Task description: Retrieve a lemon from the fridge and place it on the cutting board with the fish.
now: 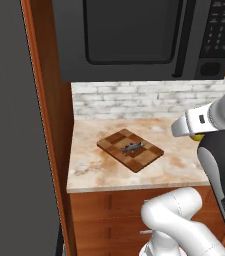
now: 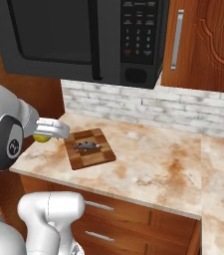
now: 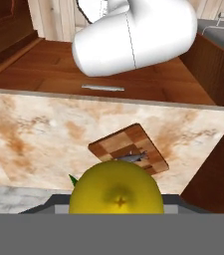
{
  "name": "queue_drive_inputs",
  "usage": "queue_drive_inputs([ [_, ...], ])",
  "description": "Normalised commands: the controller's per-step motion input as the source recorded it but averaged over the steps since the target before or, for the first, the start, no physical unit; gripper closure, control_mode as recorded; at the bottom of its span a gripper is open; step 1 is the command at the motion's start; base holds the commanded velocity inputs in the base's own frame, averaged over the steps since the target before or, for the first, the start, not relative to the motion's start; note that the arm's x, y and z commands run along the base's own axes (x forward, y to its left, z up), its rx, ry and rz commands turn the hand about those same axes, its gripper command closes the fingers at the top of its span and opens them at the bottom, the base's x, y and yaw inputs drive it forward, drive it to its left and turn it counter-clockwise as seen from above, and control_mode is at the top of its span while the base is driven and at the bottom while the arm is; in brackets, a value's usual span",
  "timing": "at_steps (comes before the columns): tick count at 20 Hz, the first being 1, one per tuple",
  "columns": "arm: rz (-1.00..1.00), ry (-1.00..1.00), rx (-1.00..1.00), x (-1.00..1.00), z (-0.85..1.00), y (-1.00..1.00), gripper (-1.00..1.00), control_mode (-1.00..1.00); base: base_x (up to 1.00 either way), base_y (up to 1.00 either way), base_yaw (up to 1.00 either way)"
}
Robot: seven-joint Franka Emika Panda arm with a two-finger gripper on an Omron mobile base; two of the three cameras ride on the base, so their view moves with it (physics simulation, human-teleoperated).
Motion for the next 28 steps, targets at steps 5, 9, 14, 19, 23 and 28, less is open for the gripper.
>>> queue_drive_inputs([
  [5, 0.0, 0.0, 0.02, 0.0, -0.18, 0.04, 1.0, -1.0, 0.0, 0.0, 0.0],
  [9, 0.0, 0.01, 0.05, 0.0, -0.47, 0.22, 1.0, -1.0, 0.0, 0.0, 0.0],
  [14, 0.0, 0.18, 0.0, 0.25, -0.59, 0.22, 1.0, -1.0, 0.0, 0.0, 0.0],
  [19, 0.02, 0.18, 0.0, 0.32, -0.63, 0.12, 1.0, -1.0, 0.0, 0.0, 0.0],
  [23, 0.01, 0.17, 0.0, 0.44, -0.66, 0.14, 1.0, -1.0, 0.0, 0.0, 0.0],
  [28, 0.0, 0.09, 0.0, 0.72, -0.55, 0.12, 1.0, -1.0, 0.0, 0.0, 0.0],
])
